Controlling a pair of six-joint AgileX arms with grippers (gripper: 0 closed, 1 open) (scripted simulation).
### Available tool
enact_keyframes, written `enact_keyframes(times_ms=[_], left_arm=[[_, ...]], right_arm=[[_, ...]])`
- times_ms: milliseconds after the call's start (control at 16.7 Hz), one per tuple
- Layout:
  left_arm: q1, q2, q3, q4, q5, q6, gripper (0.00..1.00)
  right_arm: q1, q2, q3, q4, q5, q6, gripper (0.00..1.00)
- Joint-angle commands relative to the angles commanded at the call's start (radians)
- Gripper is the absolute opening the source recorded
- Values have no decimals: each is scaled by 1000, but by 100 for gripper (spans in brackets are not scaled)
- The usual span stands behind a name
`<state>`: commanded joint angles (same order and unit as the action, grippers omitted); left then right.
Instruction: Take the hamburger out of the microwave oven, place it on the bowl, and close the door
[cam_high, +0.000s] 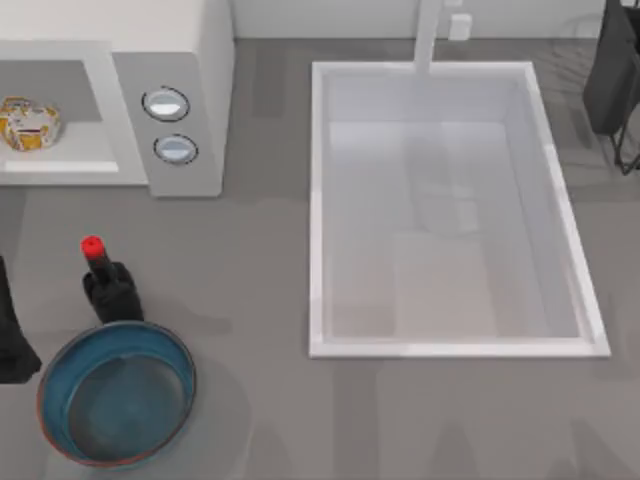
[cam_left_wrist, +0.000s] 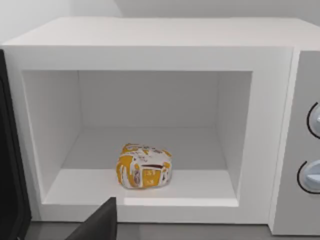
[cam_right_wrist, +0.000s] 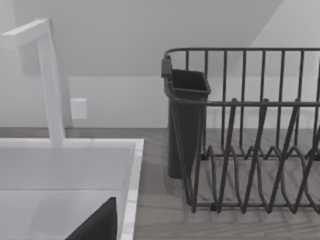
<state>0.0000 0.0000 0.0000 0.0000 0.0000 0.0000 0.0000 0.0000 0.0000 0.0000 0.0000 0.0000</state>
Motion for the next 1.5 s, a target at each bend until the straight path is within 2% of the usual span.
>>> enact_keyframes(times_ms=[960,1200,1500], left_arm=[[2,30,16,18,3,1,100],[14,216,107,118,17,7,100],[38,666,298,330,49,19,100]], right_arm=[[0,0,0,0,0,0,100],[0,0,0,0,0,0,100],[0,0,0,0,0,0,100]])
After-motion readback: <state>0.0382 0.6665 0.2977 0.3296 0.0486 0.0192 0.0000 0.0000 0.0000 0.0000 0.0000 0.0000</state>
